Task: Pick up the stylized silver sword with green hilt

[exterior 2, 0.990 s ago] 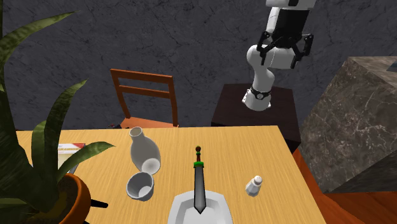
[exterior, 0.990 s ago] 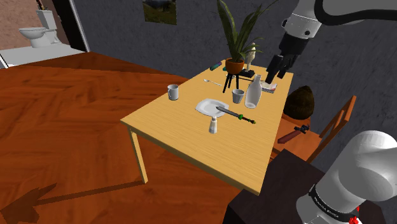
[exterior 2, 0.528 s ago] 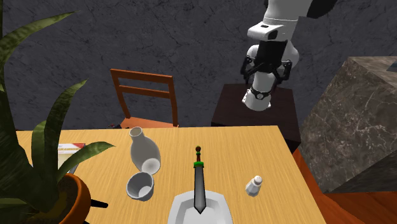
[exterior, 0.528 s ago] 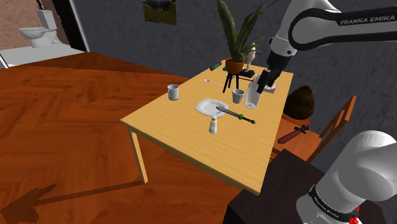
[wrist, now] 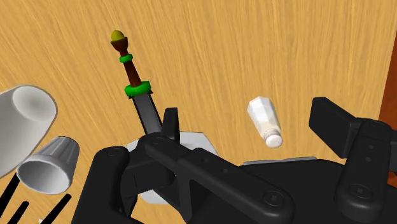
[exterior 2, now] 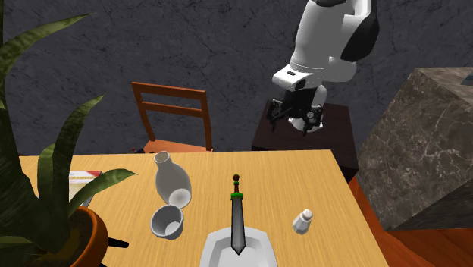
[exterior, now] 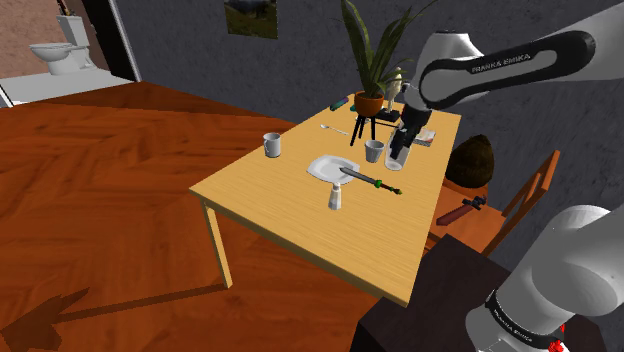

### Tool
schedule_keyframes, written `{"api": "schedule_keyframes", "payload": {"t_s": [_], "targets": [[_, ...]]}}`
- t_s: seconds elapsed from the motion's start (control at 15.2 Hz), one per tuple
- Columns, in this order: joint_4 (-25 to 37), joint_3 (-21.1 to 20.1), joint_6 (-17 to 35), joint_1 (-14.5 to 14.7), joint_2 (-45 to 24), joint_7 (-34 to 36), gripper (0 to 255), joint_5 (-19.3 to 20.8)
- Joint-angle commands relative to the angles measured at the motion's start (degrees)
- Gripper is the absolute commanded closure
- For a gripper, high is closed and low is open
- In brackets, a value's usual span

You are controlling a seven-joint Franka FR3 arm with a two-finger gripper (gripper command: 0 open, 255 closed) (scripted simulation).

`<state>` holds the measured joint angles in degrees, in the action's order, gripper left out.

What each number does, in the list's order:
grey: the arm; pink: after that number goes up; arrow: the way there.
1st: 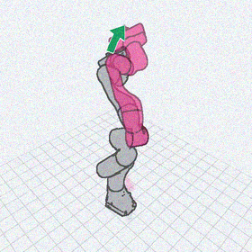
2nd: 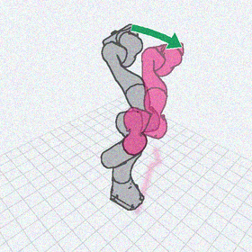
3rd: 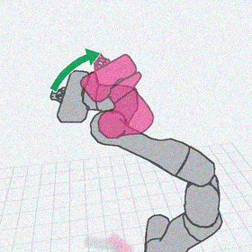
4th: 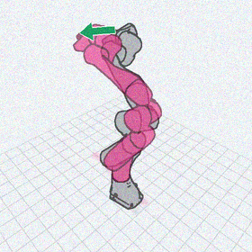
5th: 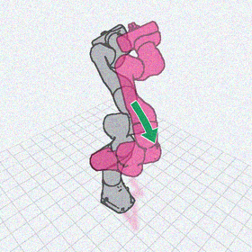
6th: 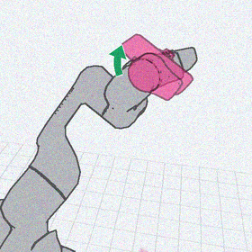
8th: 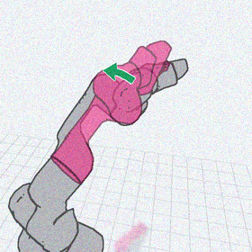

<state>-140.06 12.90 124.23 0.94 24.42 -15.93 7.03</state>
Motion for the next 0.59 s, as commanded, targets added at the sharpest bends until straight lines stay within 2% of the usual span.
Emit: {"api": "schedule_keyframes", "payload": {"t_s": [0.0,0.53], "targets": [[0.31,1.16,3.69,0.1,-3.94,-1.95,0,0.24],[5.93,4.78,15.64,0.48,-21.68,-10.62,0,-2.12]]}}
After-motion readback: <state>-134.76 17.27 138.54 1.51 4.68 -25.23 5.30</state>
